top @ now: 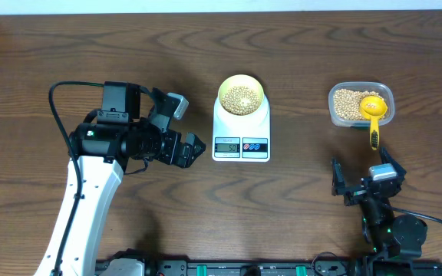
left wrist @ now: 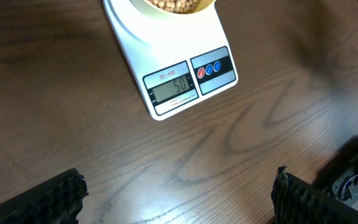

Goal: Scoop item into bowl and weigh 50g on scale

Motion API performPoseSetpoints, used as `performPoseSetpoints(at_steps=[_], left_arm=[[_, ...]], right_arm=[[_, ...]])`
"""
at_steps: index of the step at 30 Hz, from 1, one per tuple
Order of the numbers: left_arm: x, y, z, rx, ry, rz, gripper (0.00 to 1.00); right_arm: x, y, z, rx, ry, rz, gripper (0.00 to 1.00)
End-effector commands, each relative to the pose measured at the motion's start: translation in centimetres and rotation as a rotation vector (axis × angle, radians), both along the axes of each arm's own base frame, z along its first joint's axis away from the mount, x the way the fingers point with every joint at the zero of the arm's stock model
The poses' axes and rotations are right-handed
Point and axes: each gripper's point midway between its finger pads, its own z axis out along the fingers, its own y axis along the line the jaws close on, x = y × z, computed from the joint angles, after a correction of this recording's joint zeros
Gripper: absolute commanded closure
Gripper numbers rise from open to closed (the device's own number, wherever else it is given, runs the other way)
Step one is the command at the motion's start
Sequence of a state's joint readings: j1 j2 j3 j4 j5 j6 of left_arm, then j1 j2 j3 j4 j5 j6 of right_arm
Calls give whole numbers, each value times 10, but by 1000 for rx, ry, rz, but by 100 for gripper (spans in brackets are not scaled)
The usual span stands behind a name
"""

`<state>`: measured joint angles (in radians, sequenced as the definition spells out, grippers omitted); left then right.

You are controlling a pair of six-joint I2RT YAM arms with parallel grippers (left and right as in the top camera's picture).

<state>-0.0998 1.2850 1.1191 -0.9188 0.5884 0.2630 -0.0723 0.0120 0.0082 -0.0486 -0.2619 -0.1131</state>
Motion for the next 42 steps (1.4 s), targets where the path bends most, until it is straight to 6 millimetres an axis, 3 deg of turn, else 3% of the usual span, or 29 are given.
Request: performPoseSetpoints(at_steps=[1, 10, 42], left_arm=[[0, 2, -3, 8, 8, 3, 2], [0, 2, -3, 8, 8, 3, 2], [0, 2, -3, 8, 8, 3, 2]], right_arm=[[0, 2, -1, -19, -1, 7, 1], [-1, 11, -2, -27, -2, 37, 1], [-1, 8, -2, -28, -2, 20, 1]])
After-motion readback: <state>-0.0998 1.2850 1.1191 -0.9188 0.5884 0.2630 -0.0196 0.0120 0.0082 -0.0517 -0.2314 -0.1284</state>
